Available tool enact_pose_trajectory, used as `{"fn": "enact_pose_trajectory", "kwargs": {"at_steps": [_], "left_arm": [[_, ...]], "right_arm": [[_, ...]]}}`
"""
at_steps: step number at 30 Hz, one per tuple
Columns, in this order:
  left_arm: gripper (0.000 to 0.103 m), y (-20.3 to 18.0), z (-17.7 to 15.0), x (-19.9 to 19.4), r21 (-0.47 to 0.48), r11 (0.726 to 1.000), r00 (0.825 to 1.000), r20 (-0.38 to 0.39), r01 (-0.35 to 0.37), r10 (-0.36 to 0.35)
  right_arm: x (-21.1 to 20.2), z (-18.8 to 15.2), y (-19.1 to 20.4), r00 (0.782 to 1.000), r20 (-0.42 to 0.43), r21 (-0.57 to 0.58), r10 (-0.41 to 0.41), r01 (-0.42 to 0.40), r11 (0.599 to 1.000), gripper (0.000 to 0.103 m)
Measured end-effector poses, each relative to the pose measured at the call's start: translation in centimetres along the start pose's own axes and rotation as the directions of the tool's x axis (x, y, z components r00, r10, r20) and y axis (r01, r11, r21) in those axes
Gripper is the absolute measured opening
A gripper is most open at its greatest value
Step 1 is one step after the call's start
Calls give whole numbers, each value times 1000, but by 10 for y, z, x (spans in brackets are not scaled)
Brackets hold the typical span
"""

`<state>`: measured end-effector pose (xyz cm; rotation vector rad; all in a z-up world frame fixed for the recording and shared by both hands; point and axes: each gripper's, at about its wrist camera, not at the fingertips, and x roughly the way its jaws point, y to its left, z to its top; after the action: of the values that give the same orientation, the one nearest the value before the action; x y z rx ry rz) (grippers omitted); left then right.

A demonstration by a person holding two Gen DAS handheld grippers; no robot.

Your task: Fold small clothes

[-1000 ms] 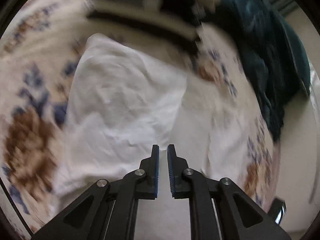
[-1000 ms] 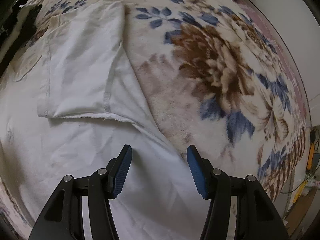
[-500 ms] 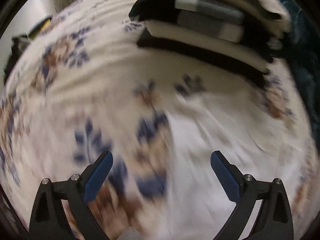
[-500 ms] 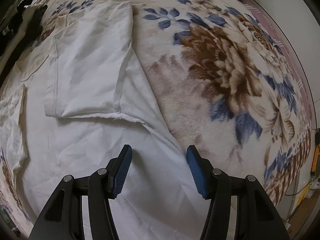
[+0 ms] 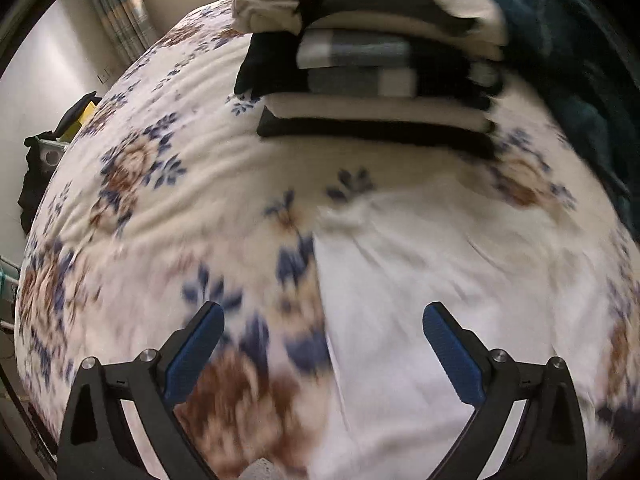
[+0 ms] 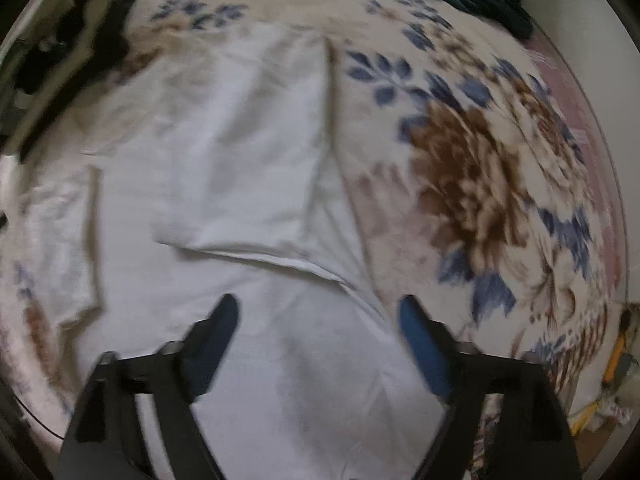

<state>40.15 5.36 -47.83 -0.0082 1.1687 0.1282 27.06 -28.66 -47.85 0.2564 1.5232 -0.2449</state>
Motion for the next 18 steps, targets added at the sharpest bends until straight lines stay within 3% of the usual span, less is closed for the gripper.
{"fn": "enact_pose_trajectory", "kwargs": {"at_steps": [2,4,7,12,16,18], "left_arm": [[102,-17,-32,-26,20,1000,1000,-31,-5,6],[102,-30,-49,-37,41,999,998,-64,5,-3],[102,-69,-98,-57,75,997,992,-129,1,9],[102,-157,-186,-78,75,997,960,-279,26,-4],[102,-220,-246,-87,46,998,918,-396,52,-30],[102,-244,-267,-87,27,998,905,-424,59,-42]], "right_arm": [[-16,9,2,997,-19,-32,74,-75,997,90],[-30,18,1,993,-34,-75,115,-117,990,90],[-48,28,-17,985,-78,-154,154,-165,974,90],[-39,49,-94,964,-204,-257,170,-220,941,90],[-39,58,-158,953,-267,-332,143,-230,915,52],[-41,65,-180,952,-268,-359,145,-238,903,46]]}}
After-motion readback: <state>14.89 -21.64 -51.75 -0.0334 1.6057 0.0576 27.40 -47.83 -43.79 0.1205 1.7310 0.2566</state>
